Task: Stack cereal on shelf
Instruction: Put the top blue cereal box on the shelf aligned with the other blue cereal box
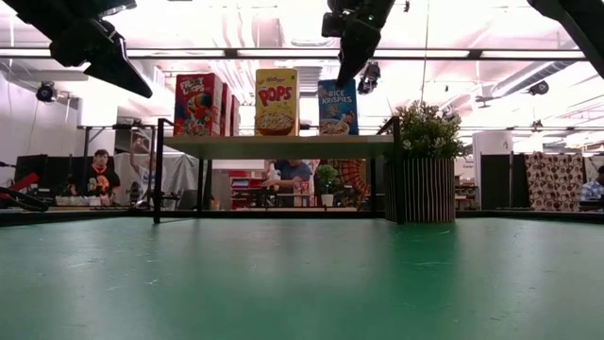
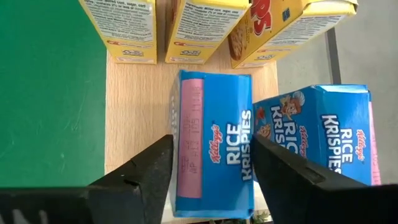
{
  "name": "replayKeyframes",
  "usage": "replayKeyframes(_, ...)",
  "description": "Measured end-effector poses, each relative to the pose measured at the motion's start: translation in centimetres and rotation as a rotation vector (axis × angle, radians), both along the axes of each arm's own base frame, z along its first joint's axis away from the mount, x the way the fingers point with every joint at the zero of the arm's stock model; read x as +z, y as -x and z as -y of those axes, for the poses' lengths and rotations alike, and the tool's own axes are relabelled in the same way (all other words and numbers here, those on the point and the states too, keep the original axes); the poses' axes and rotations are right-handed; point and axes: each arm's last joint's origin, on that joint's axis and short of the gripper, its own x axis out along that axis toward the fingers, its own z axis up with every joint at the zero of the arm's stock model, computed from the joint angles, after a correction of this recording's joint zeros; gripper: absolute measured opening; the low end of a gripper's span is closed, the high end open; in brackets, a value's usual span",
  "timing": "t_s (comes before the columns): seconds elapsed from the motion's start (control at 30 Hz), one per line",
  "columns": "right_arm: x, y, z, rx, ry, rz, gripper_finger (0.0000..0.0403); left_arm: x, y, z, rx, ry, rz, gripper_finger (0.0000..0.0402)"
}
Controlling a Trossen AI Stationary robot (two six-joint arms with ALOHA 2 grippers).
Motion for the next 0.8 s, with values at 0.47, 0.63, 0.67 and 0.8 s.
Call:
replayKeyframes(0.47,1.8,0.4,-0.6,-0.039,0.052,0.034,0.0249,0.0,0.0,0.0,0.0,0.001,0.0,0.0)
replayKeyframes(0.63,3.9,0.4,-2.7,-0.033,0.055,0.116,0.0237,0.0,0.0,0.0,0.0,0.001,0.001,0.0)
replayKeyframes(0.67,4.3,0.3,-3.2,-0.036,0.048,0.133,0.0234,0.0,0.0,0.0,0.0,0.001,0.001,0.0)
replayKeyframes(0.8,4.9,-0.2,-5.8,0.001,0.018,0.146,0.0213,0.0,0.0,0.0,0.0,0.001,0.002,0.0)
